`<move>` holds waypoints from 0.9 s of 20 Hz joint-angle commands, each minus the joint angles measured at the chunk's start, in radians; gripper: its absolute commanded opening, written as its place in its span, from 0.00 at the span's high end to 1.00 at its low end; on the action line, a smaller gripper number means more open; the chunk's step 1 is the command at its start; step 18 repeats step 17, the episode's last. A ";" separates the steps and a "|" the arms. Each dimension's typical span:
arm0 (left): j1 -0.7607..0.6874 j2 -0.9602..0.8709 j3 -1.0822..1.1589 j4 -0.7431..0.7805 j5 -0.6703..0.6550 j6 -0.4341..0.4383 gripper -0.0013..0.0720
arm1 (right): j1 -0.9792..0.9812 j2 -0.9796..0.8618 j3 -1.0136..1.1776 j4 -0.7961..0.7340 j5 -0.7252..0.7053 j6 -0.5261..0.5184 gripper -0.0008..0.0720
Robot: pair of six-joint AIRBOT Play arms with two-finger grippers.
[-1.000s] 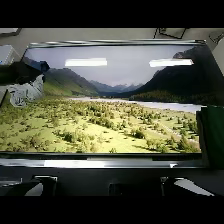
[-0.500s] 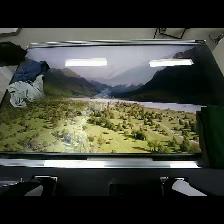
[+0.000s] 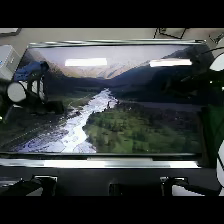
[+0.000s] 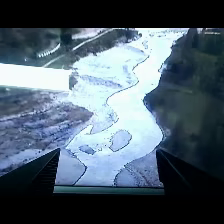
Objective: Fold the clothes and pants, and hang the long-sleeved shirts on hangers.
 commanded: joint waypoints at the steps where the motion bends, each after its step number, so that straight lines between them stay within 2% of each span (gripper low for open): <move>1: -0.039 0.086 -0.190 0.016 0.093 -0.097 0.02 | 0.049 -0.003 -0.039 -0.054 -0.013 0.062 0.06; 18: -0.040 0.075 -0.192 0.026 0.095 -0.098 0.02 | 0.049 -0.003 -0.039 -0.063 -0.011 0.063 0.06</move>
